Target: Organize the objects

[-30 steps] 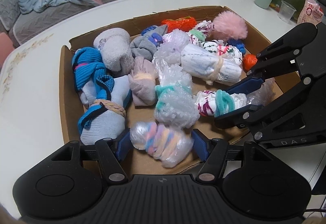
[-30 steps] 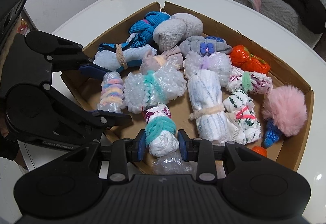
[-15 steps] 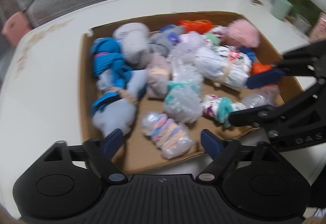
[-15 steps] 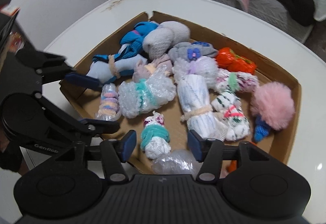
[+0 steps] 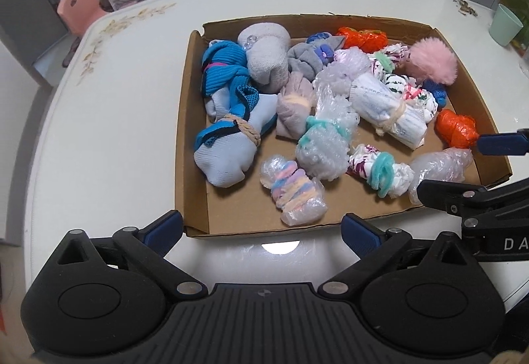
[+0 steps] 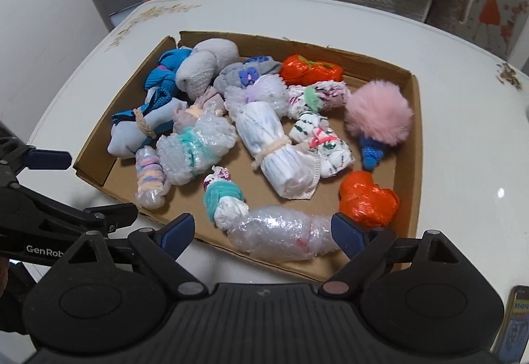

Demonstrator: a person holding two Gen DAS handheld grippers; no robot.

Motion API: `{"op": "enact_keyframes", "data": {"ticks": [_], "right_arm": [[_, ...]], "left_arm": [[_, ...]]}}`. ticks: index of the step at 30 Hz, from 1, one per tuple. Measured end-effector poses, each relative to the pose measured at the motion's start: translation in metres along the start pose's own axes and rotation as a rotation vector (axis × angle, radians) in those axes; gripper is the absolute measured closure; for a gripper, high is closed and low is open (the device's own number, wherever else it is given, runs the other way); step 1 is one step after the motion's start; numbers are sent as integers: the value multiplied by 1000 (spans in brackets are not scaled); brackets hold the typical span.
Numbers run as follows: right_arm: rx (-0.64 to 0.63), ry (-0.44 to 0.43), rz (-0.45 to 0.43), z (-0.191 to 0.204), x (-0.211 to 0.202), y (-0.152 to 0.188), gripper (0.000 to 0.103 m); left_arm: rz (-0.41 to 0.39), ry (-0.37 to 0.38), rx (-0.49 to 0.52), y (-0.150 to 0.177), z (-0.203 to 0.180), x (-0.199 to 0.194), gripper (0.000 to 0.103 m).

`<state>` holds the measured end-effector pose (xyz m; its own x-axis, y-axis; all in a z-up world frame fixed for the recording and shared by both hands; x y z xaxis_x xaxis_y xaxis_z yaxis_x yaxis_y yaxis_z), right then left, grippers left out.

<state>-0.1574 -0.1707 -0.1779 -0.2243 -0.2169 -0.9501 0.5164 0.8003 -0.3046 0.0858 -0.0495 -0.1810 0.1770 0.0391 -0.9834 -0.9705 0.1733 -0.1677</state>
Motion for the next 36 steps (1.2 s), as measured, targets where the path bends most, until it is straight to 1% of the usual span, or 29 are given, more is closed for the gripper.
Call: {"op": "enact_keyframes", "data": {"ticks": [3, 6, 9, 13, 16, 23, 26, 29, 32, 36], "right_arm": [[30, 2, -22, -4, -7, 0, 13], [61, -8, -52, -9, -15, 0, 11], [73, -16, -70, -11, -20, 0, 10], [58, -3, -75, -10, -21, 0, 10], [41, 1, -83, -7, -22, 0, 10], [47, -10, -111, -6, -27, -2, 10], [52, -2, -121, -7, -28, -3, 9], [51, -7, -121, -7, -28, -3, 9], [40, -6, -117, -4, -26, -4, 9], [29, -6, -116, -1, -25, -4, 9]], "left_arm": [[5, 24, -11, -3, -2, -6, 1], [-29, 62, -13, -6, -3, -12, 2], [-29, 81, -21, -8, -4, -14, 2], [-39, 68, -22, -8, -4, -14, 1], [-36, 78, -38, -6, -3, -13, 1], [-89, 57, -34, -10, -1, -22, 1], [-95, 55, -36, -11, -1, -23, 1], [-101, 43, -41, -12, 2, -24, 1], [-122, 38, -66, -12, 6, -26, 1], [-147, 16, -57, -14, 6, -28, 1]]}}
Point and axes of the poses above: each gripper's, at about its wrist camera, not at the fingertips, and x roughly the way its jaws point, z to its left, y to its underside, the point moved 9 cm from there along x, roughly the way its jaws point, and after that the axes turned 13 degrees about z, right-handed, at the moved point
